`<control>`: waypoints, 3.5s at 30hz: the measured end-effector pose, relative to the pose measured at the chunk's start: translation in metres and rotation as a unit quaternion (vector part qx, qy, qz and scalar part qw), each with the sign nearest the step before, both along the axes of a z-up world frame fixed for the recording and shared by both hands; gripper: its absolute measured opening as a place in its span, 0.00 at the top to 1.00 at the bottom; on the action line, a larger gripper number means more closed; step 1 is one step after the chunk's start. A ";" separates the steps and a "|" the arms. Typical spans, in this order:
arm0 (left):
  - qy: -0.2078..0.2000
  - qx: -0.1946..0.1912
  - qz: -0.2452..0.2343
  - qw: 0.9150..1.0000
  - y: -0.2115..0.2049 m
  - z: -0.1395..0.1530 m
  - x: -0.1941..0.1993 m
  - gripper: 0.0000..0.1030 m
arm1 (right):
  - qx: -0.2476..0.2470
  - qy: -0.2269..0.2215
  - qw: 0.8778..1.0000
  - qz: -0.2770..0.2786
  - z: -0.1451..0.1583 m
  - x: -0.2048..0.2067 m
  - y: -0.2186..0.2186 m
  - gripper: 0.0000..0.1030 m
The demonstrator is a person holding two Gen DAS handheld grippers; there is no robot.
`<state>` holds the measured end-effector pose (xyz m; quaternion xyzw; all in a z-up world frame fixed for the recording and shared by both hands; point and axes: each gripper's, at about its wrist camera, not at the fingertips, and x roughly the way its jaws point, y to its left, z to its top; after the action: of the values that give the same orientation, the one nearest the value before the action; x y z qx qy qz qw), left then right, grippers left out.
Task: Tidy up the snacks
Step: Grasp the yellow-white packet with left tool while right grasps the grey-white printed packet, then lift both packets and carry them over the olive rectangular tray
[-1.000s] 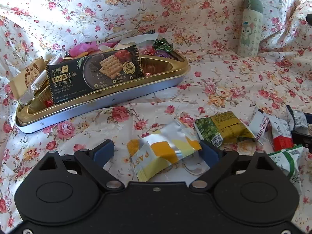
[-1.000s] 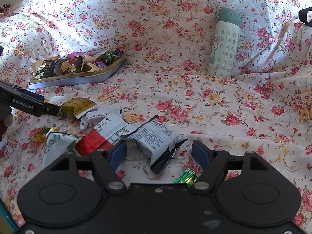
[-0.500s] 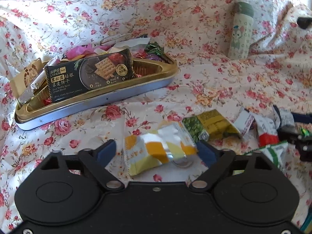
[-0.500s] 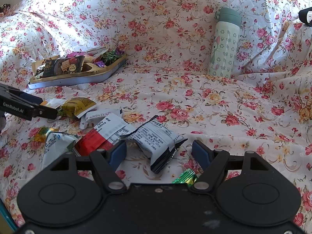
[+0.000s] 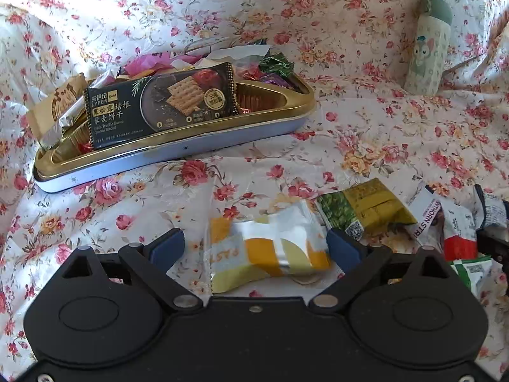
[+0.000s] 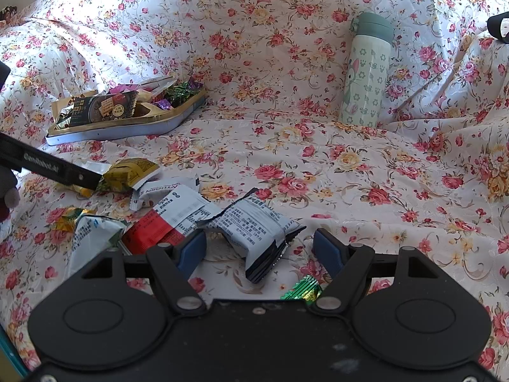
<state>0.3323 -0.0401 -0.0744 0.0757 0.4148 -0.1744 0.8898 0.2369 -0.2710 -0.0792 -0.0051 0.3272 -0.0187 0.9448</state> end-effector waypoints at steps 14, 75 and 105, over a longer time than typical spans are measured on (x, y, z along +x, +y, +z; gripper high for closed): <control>0.015 -0.038 0.037 0.998 0.012 0.013 -0.004 0.40 | -0.001 0.000 1.000 -0.001 0.000 0.000 0.001 0.23; 0.061 -0.038 0.061 0.996 0.042 0.053 -0.209 0.40 | -0.048 0.046 0.998 -0.004 0.014 0.026 0.013 0.63; 0.034 -0.021 0.100 0.994 0.054 0.078 -0.284 0.40 | 0.119 -0.057 0.991 -0.036 0.115 -0.205 0.060 0.65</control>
<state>0.0487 0.0138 0.0031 0.0089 0.4465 -0.0954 0.8896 0.0323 -0.2110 0.0357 0.1205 0.2731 -0.0140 0.9543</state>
